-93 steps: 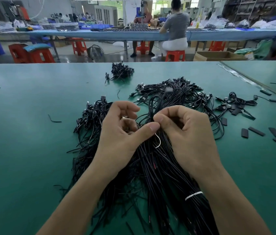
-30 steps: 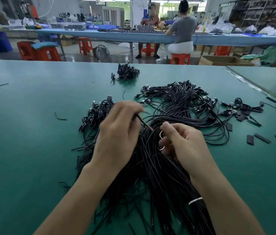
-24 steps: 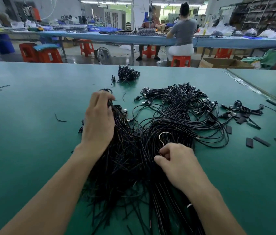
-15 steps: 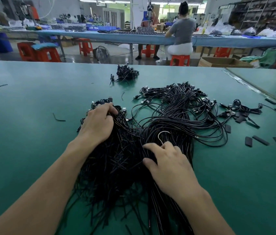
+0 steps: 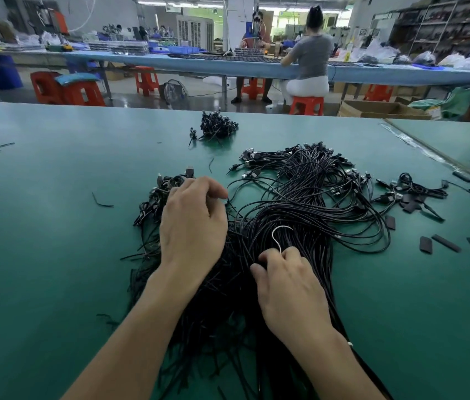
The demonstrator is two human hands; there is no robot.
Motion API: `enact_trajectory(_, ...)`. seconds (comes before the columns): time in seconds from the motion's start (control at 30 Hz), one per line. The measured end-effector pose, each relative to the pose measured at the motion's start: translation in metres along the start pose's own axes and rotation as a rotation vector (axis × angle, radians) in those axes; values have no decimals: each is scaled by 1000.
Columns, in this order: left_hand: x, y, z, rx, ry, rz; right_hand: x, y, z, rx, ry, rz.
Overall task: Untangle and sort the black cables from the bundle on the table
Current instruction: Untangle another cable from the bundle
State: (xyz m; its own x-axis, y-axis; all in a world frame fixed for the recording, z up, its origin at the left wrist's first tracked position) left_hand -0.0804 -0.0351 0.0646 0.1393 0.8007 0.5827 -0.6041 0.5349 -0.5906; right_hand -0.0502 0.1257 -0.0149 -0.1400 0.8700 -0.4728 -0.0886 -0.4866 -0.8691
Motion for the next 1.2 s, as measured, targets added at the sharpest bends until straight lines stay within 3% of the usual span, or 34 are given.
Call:
enact_trajectory(0.27,-10,16,-12,-168,-43,-18,1,6,2,-37,5,24)
enact_trajectory(0.47,1,25,-22,-306,111,-43,9,-27,13,65,32,603)
enact_trajectory(0.6,11,40,-32,-439,199,-35,-10,-35,11,-89,-63,935)
enact_trajectory(0.77,14,35,-30,-393,189,-22,-41,-49,1,-269,-218,1265)
enact_trajectory(0.93,41,37,-43,-520,342,-208,-66,-43,-12,-422,-313,1240)
enact_trajectory(1.0,42,33,-44,-461,382,-244,-72,-40,-16,-463,-338,1168)
enact_trajectory(1.13,33,26,-32,-342,253,-339,-87,-40,-28,-574,-412,1120)
enact_trajectory(1.2,19,22,-22,-285,86,-433,-84,-47,-27,-551,-402,1160)
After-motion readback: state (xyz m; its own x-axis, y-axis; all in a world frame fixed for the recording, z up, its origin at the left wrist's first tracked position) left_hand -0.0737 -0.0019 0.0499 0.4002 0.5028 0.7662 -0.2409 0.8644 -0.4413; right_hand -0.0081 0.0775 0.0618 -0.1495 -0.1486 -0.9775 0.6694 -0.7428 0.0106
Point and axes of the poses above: each hand's wrist, its own z-axis towards the middle knuckle, its own y-axis out of the palm, x = y × z, the point moved 10 cm from there along z, towards the middle knuckle, and after that the axes turned 9 degrees about z, right-handed, at the moved point
